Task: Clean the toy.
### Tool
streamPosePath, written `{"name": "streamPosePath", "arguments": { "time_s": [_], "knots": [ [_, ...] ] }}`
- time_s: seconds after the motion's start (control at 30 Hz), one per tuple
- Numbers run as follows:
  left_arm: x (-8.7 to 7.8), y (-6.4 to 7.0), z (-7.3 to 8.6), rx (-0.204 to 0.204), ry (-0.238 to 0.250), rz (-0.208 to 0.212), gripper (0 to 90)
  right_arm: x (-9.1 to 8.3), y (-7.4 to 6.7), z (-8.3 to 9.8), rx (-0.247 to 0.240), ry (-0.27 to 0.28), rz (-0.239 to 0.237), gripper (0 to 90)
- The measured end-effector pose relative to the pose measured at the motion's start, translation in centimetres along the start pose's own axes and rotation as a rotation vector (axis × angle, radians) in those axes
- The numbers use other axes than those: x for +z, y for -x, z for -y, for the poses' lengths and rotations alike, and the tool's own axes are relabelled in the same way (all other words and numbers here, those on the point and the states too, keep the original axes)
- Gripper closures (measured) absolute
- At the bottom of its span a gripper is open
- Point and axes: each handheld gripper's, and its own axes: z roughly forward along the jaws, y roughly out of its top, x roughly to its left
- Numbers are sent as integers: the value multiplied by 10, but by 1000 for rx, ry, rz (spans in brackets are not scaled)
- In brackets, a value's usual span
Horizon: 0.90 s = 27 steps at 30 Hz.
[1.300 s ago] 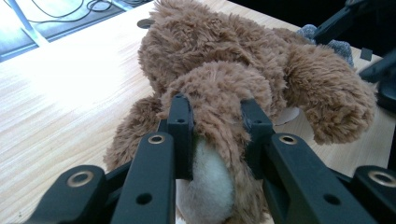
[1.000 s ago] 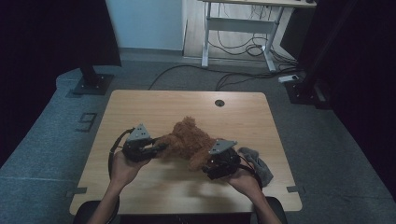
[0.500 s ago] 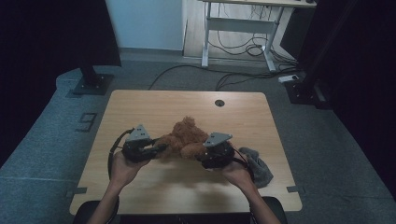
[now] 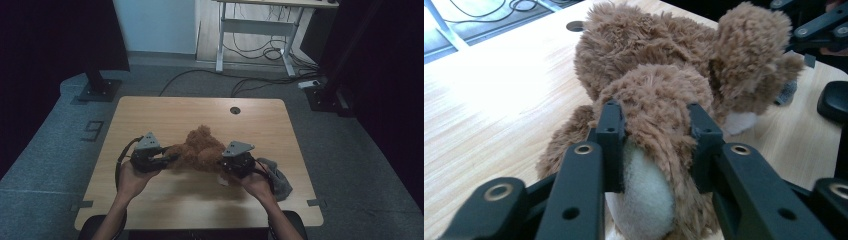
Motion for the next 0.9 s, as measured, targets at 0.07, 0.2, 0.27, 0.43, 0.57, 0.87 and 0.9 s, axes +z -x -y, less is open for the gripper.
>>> {"name": "streamPosePath", "arguments": {
  "time_s": [0.07,0.2,0.27,0.43,0.57,0.87,0.9],
  "knots": [
    [-1,-2,-1,-3,4,-4,605,-2,1,-2,3,12,-10,783],
    [-4,-6,-4,2,13,-24,530,-7,2,-9,11,48,-26,792],
    [-7,-6,-9,13,15,-37,494,-9,3,-13,11,63,-32,793],
    [-16,-1,-24,59,28,-62,401,-13,5,-24,20,96,-45,794],
    [-24,1,-37,83,36,-64,368,-16,7,-30,31,124,-50,795],
    [-30,-7,-38,55,37,-94,343,-25,10,-37,42,159,-44,795],
    [-31,-8,-37,53,40,-90,343,-25,10,-38,41,158,-41,796]
  ]
}}
